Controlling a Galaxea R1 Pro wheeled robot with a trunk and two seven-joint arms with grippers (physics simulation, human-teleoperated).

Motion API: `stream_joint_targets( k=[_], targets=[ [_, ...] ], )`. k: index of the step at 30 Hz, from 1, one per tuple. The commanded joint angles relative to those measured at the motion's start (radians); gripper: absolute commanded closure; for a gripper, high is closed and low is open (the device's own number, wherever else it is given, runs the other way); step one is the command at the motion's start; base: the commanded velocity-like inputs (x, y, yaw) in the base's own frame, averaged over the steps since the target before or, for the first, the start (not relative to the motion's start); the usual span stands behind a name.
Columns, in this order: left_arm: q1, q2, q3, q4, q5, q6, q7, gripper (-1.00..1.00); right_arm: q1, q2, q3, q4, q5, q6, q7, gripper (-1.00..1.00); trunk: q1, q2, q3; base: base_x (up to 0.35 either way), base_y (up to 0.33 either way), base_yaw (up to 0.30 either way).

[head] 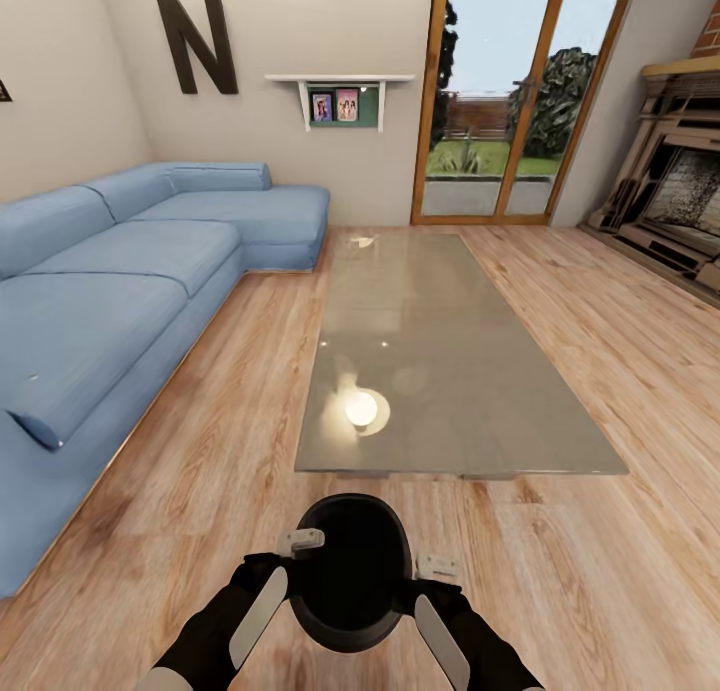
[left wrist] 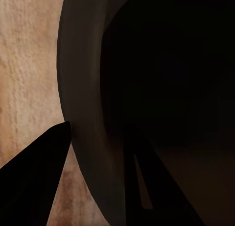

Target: Place each of the two pumpkins and all three candles from the living room inside a cabinet in the living room (use any cabinet), then make sure every cabinet is closed, and position the cauldron so it is next to a table in the living room.

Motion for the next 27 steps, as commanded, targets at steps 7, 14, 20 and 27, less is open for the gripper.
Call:
stream_joint_targets(
  k=[7, 14, 20, 27],
  targets=[
    [-0.001, -0.003, 0.002, -0.004, 0.042, -0.003, 0.01, 1.0, 0.0, 0.0, -0.042, -0.003, 0.005, 0.008, -0.008, 1.0, 0.0, 0.0, -0.001, 0.091, 0.0, 0.0],
    [-0.001, -0.003, 0.002, -0.004, 0.04, -0.003, 0.01, 1.0, 0.0, 0.0, -0.042, -0.003, 0.005, 0.008, -0.008, 1.0, 0.0, 0.0, -0.001, 0.048, 0.0, 0.0],
    [-0.001, -0.003, 0.003, -0.004, 0.04, -0.003, 0.01, 1.0, 0.0, 0.0, -0.041, -0.003, 0.005, 0.008, -0.008, 1.0, 0.011, -0.021, -0.01, 0.002, 0.0, 0.0],
    [-0.001, -0.003, 0.002, -0.004, 0.041, -0.003, 0.01, 1.0, 0.0, 0.0, -0.042, -0.003, 0.005, 0.008, -0.008, 1.0, 0.038, -0.07, -0.032, 0.0, 0.0, 0.0]
  ],
)
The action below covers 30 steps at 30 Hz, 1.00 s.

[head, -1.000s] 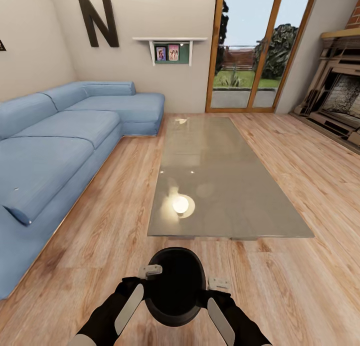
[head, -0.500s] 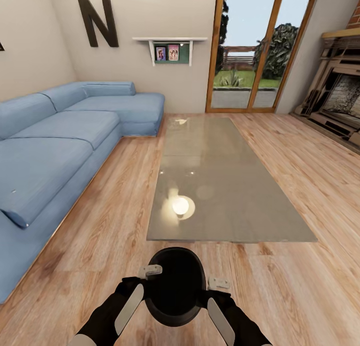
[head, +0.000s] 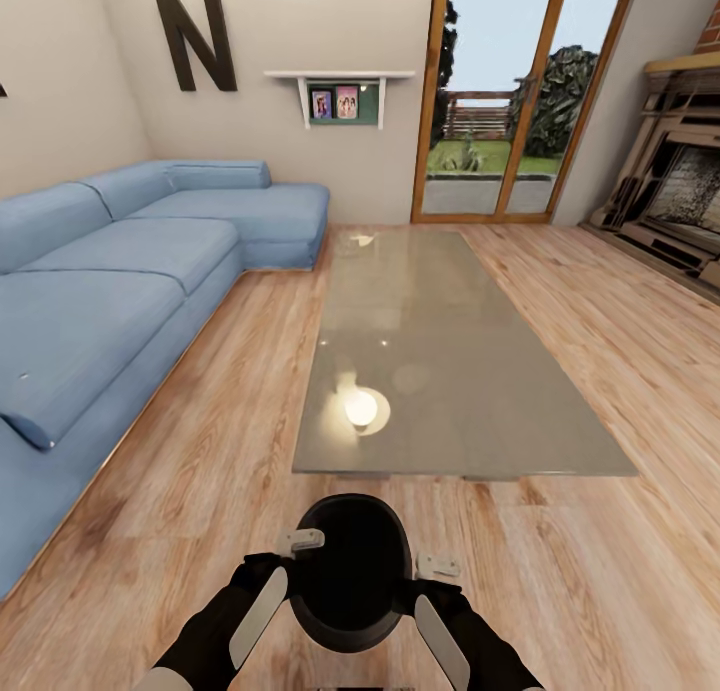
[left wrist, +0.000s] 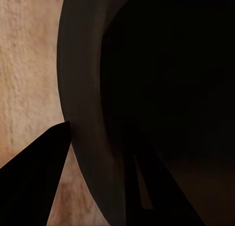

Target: Place each of the two pumpkins and all three candles from the living room inside a cabinet in the living room (use any cabinet), then make sure every cabinet is closed, and position the cauldron so it is next to a table in the living room.

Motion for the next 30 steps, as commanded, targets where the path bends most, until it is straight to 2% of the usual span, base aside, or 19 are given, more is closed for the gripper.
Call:
stream_joint_targets(
  k=[1, 5, 13, 22, 23, 24, 25, 30],
  targets=[
    [-0.001, -0.003, 0.002, -0.005, 0.04, -0.003, 0.009, 1.0, 0.0, 0.0, -0.042, -0.003, 0.006, 0.008, -0.008, 1.0, 0.004, -0.008, -0.004, 0.0, 0.0, 0.0],
    [-0.001, -0.003, 0.002, -0.005, 0.04, -0.003, 0.009, 1.0, 0.0, 0.0, -0.042, -0.003, 0.006, 0.008, -0.007, 1.0, 0.011, -0.022, -0.01, 0.0, 0.0, 0.0],
    [-0.001, -0.003, 0.002, -0.005, 0.041, -0.003, 0.009, 1.0, 0.0, 0.0, -0.041, -0.003, 0.006, 0.008, -0.006, 1.0, 0.042, -0.078, -0.035, 0.0, 0.0, 0.0],
    [-0.001, -0.003, 0.003, -0.005, 0.04, -0.003, 0.009, 1.0, 0.0, 0.0, -0.041, -0.003, 0.006, 0.008, -0.005, 1.0, 0.042, -0.078, -0.035, 0.0, 0.0, 0.0],
    [-0.001, -0.003, 0.003, -0.005, 0.04, -0.003, 0.009, 1.0, 0.0, 0.0, -0.041, -0.003, 0.006, 0.008, -0.005, -1.0, 0.042, -0.078, -0.035, 0.0, 0.0, 0.0],
    [-0.001, -0.003, 0.003, -0.005, 0.04, -0.003, 0.009, 1.0, 0.0, 0.0, -0.041, -0.003, 0.006, 0.008, -0.005, -1.0, 0.042, -0.078, -0.035, 0.0, 0.0, 0.0],
    [-0.001, -0.003, 0.004, -0.005, 0.04, -0.003, 0.009, -1.0, 0.0, 0.0, -0.041, -0.003, 0.006, 0.008, -0.005, -1.0, 0.042, -0.078, -0.035, 0.0, 0.0, 0.0],
    [-0.001, -0.003, 0.003, -0.005, 0.039, -0.003, 0.009, -1.0, 0.0, 0.0, -0.041, -0.003, 0.006, 0.008, -0.005, -1.0, 0.042, -0.078, -0.035, 0.0, 0.0, 0.0]
  ],
)
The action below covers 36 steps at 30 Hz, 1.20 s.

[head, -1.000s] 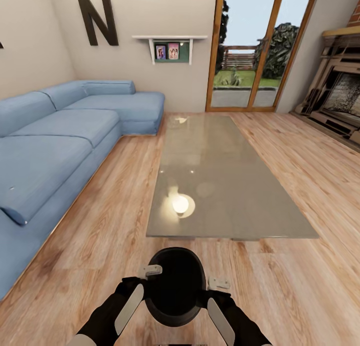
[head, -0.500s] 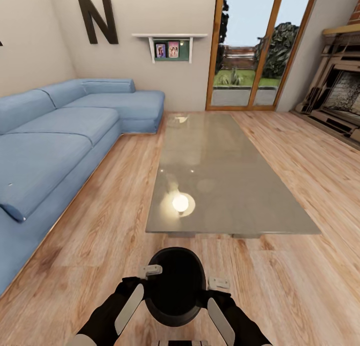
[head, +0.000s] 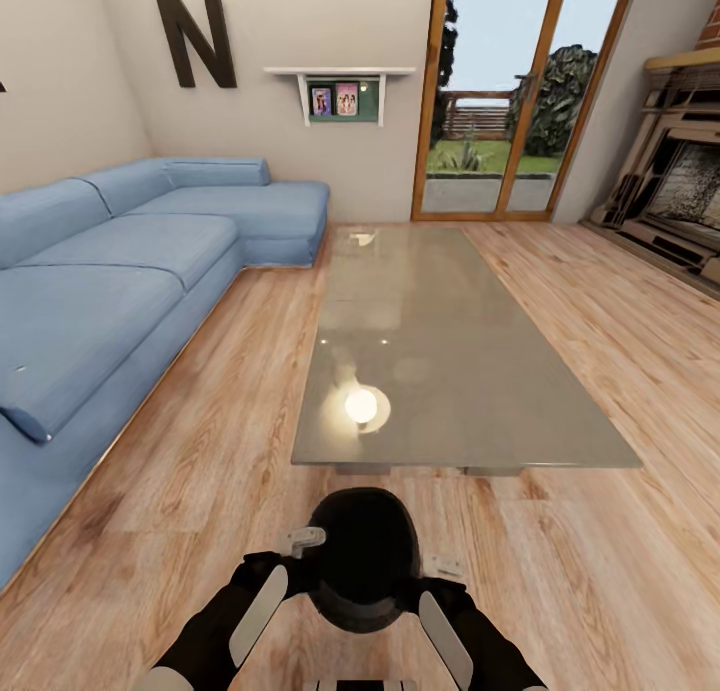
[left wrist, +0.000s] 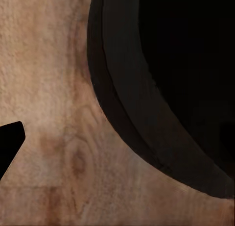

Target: Place each of the two pumpkins and all three candles from the living room inside a cabinet in the living room (use any cabinet), then make sure every cabinet is closed, and position the cauldron so it is next to a table in the living room.

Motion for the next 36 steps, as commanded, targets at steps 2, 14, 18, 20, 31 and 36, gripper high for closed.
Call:
stream_joint_targets(
  k=[2, 14, 18, 20, 31, 36],
  targets=[
    [0.0, 0.001, -0.002, -0.001, 0.01, 0.002, 0.01, -1.0, 0.0, -0.001, 0.004, -0.001, -0.013, 0.003, -0.01, -1.0, 0.0, 0.0, -0.001, 0.0, 0.0, 0.0],
    [0.0, -0.002, 0.005, -0.001, 0.019, 0.005, 0.016, -1.0, 0.0, -0.001, 0.004, -0.001, -0.014, 0.002, -0.01, -1.0, -0.027, 0.049, 0.021, 0.0, 0.0, 0.0],
    [0.0, -0.001, 0.008, -0.008, 0.021, 0.009, 0.025, -1.0, 0.0, -0.001, 0.004, -0.001, -0.014, 0.003, -0.011, -1.0, -0.042, 0.077, 0.034, 0.0, 0.0, 0.0],
    [0.0, -0.001, 0.01, -0.01, 0.021, 0.01, 0.026, -1.0, 0.0, -0.001, 0.004, -0.001, -0.014, 0.003, -0.011, -1.0, -0.05, 0.091, 0.04, 0.0, 0.0, 0.0],
    [-0.002, 0.001, 0.013, -0.012, 0.023, 0.02, 0.026, -1.0, 0.0, -0.001, 0.003, -0.008, -0.014, 0.012, -0.015, -1.0, -0.092, 0.168, 0.074, -0.088, 0.0, 0.0],
    [-0.009, 0.004, 0.014, -0.012, 0.025, 0.026, 0.026, -1.0, 0.0, -0.001, 0.003, -0.018, -0.014, 0.021, -0.017, -1.0, -0.111, 0.203, 0.09, -0.012, 0.0, 0.0]
  ],
)
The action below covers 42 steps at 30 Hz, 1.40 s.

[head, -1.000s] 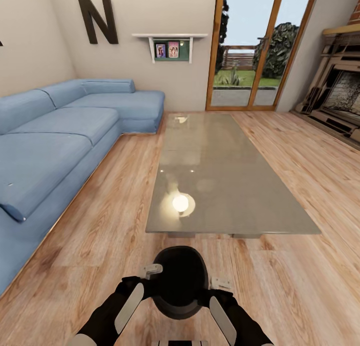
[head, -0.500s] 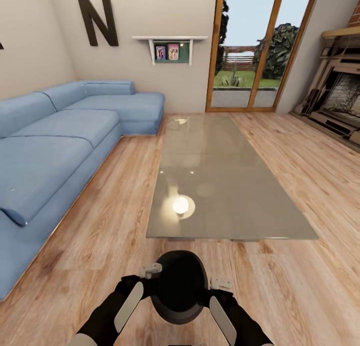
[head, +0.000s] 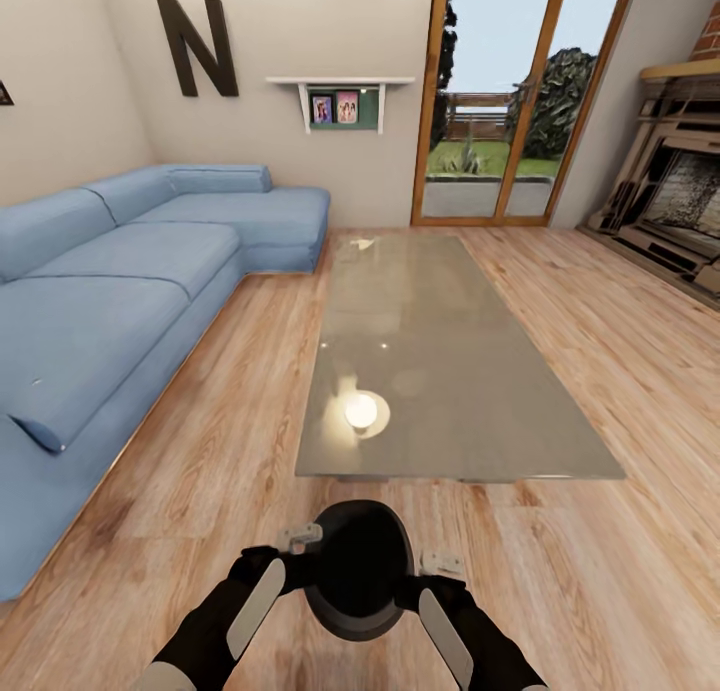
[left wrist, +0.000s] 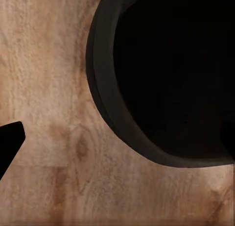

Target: Place each of the two pumpkins and all three candles from the living room inside a cabinet in the living room (use any cabinet), then make sure every cabinet is closed, and position the cauldron so it is next to a table in the living room.

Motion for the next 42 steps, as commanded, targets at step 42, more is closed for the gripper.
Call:
stream_joint_targets(
  k=[42],
  targets=[
    [-0.003, 0.01, 0.189, -0.112, -0.002, 0.311, 0.05, -1.0, 0.0, 0.004, -0.105, -0.303, -0.008, 0.348, -0.029, -1.0, -0.161, 0.294, 0.131, -0.095, 0.0, 0.0]
  ],
)
